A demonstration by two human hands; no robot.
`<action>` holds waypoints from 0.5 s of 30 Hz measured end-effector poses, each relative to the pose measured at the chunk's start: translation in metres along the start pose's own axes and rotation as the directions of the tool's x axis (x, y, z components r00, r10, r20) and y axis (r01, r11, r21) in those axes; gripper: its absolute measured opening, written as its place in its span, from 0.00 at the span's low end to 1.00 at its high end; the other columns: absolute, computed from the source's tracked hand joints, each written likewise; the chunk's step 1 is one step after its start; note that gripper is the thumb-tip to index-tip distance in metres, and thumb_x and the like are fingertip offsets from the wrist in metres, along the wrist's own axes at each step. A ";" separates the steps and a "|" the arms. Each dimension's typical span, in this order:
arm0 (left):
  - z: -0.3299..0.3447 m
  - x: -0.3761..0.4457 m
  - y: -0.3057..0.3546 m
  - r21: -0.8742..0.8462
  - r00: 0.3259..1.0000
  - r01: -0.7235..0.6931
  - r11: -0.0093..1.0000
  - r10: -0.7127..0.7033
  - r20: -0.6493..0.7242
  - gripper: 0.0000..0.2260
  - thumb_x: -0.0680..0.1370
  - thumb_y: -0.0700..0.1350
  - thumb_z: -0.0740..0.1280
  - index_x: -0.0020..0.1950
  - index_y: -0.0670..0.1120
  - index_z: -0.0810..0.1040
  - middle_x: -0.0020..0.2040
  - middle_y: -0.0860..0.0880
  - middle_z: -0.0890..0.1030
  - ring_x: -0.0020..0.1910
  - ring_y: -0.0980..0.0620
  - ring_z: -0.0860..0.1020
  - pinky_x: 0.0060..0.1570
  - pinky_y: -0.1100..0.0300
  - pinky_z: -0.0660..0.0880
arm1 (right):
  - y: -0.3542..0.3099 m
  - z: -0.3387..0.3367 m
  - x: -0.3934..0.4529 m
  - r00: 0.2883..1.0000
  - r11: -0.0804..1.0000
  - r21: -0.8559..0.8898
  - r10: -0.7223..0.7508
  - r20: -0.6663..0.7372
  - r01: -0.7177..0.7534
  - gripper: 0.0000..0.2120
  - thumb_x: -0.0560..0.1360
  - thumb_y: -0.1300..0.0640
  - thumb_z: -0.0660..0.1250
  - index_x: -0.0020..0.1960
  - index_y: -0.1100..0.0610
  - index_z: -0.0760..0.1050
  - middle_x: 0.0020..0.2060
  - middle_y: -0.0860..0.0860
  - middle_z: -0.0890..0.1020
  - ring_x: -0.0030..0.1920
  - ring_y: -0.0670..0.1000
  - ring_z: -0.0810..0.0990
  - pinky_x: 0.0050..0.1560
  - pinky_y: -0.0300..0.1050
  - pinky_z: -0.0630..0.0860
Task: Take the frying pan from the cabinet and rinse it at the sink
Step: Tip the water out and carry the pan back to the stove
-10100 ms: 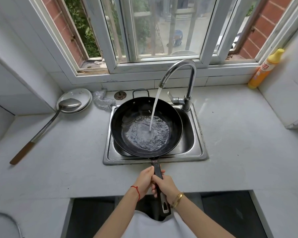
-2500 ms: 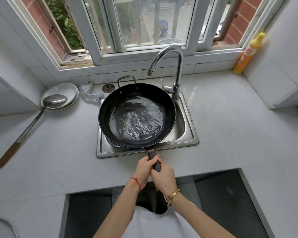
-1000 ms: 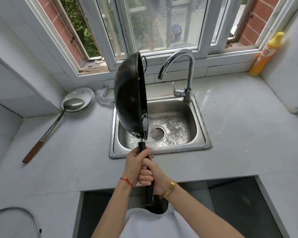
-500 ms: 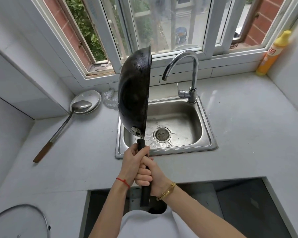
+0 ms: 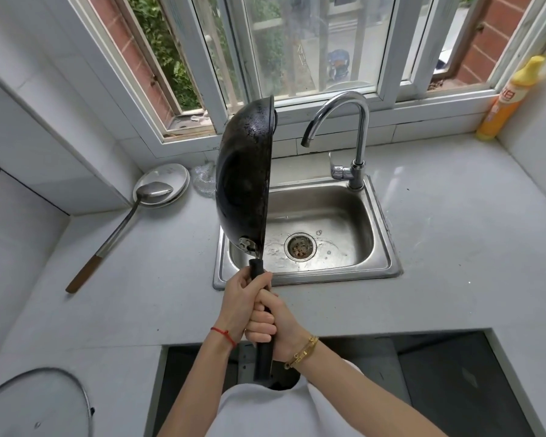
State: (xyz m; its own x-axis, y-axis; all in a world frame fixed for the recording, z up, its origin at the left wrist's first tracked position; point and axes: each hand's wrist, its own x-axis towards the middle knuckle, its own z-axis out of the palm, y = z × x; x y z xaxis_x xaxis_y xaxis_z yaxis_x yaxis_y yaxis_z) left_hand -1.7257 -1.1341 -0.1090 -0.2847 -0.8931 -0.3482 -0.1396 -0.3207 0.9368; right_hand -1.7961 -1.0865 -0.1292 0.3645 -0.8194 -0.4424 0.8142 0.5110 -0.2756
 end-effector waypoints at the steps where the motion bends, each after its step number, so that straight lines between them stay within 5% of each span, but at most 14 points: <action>1: 0.000 0.000 -0.001 0.000 1.000 0.001 1.000 -0.001 -0.005 0.06 0.76 0.43 0.70 0.43 0.41 0.77 0.32 0.47 0.77 0.39 0.41 0.79 0.37 0.54 0.77 | 0.000 0.000 0.000 1.000 1.000 0.001 -0.002 -0.002 0.002 0.31 0.80 0.52 0.55 0.18 0.52 0.61 0.12 0.45 0.62 0.11 0.42 0.61 0.12 0.31 0.57; 8: 0.000 0.004 -0.007 0.001 0.999 0.014 1.000 -0.014 -0.046 0.07 0.74 0.45 0.71 0.39 0.44 0.77 0.33 0.45 0.77 0.39 0.40 0.78 0.42 0.49 0.75 | 0.000 -0.002 -0.001 0.997 0.999 0.052 0.010 0.072 -0.013 0.22 0.71 0.52 0.65 0.21 0.53 0.62 0.12 0.45 0.64 0.11 0.42 0.63 0.12 0.31 0.59; 15: 0.002 0.004 -0.009 0.010 0.998 0.018 1.000 -0.017 -0.054 0.07 0.75 0.46 0.71 0.41 0.43 0.78 0.33 0.46 0.77 0.40 0.39 0.79 0.38 0.52 0.76 | 0.001 -0.009 0.001 0.997 0.999 0.051 0.010 0.076 -0.014 0.23 0.73 0.54 0.66 0.22 0.53 0.62 0.13 0.45 0.65 0.12 0.42 0.64 0.13 0.32 0.60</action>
State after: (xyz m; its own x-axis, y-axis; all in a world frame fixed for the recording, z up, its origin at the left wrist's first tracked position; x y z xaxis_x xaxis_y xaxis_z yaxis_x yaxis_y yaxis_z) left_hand -1.7280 -1.1342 -0.1191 -0.2307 -0.9032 -0.3620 -0.1541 -0.3335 0.9301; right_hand -1.7987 -1.0846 -0.1373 0.4058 -0.8314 -0.3795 0.8309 0.5086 -0.2258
